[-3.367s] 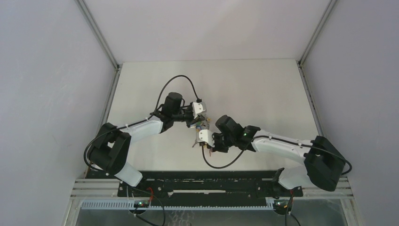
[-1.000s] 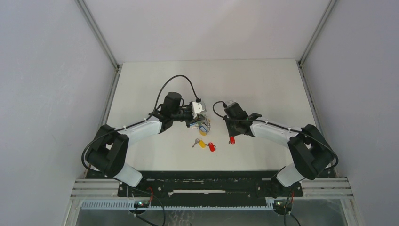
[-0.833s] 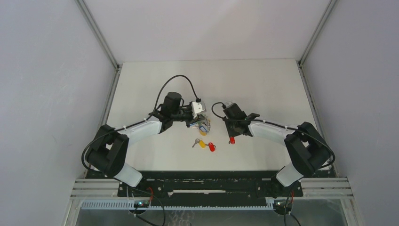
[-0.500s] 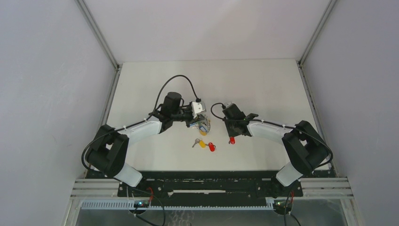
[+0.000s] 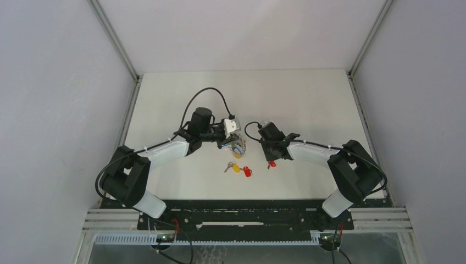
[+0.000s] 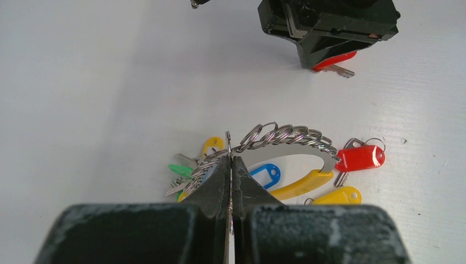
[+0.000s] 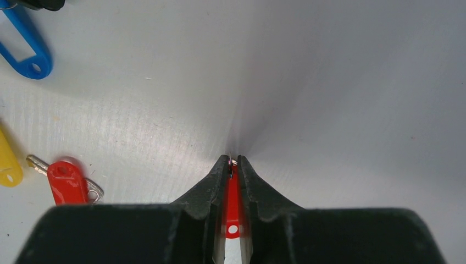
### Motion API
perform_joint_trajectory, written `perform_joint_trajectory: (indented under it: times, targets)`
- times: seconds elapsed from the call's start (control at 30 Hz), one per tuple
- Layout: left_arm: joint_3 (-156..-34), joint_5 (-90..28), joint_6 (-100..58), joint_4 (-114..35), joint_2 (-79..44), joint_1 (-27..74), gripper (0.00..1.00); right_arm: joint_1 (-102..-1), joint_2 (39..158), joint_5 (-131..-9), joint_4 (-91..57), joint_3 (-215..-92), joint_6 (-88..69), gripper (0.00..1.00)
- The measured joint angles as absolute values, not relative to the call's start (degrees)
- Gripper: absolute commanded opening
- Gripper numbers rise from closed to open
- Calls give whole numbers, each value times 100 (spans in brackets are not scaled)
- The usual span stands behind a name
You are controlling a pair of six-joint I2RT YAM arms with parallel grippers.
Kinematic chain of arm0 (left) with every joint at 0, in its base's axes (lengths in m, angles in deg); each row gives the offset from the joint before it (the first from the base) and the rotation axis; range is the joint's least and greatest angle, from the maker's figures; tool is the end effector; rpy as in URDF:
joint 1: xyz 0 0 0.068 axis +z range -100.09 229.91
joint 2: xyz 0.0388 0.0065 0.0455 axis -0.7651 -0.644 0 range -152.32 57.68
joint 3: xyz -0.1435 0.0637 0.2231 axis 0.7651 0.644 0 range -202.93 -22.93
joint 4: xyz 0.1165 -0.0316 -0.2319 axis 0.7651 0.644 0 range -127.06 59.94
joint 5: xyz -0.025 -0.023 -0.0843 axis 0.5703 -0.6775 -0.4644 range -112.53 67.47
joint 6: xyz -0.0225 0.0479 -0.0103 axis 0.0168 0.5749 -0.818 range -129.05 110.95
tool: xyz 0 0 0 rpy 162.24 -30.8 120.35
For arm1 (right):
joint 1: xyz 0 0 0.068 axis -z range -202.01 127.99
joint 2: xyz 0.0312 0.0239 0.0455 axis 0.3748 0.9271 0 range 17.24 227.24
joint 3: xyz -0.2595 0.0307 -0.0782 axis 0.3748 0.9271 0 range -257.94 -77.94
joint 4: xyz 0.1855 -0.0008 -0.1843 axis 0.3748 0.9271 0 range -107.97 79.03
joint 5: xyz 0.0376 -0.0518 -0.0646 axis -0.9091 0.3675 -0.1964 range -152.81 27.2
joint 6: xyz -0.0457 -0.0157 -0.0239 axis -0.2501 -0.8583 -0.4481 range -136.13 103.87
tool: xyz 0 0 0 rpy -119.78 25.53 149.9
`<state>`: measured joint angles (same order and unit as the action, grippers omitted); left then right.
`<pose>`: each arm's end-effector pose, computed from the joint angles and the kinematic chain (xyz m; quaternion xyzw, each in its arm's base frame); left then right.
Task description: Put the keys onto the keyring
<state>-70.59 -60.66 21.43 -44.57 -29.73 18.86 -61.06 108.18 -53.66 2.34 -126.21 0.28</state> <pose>0.2637 -0.1845 0.2123 0.5589 0.6304 -0.2883 0.4550 0.2326 0.1813 0.1583 -0.1720 0.9540 0.0398 0.2422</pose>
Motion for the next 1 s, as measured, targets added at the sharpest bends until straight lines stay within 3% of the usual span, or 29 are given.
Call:
perform_joint_trajectory:
  times: [1.0]
  targets:
    - [-7059, -6068, 2143, -4439, -2964, 1886, 0, -6187, 10665, -5283, 418, -12621, 28, 9]
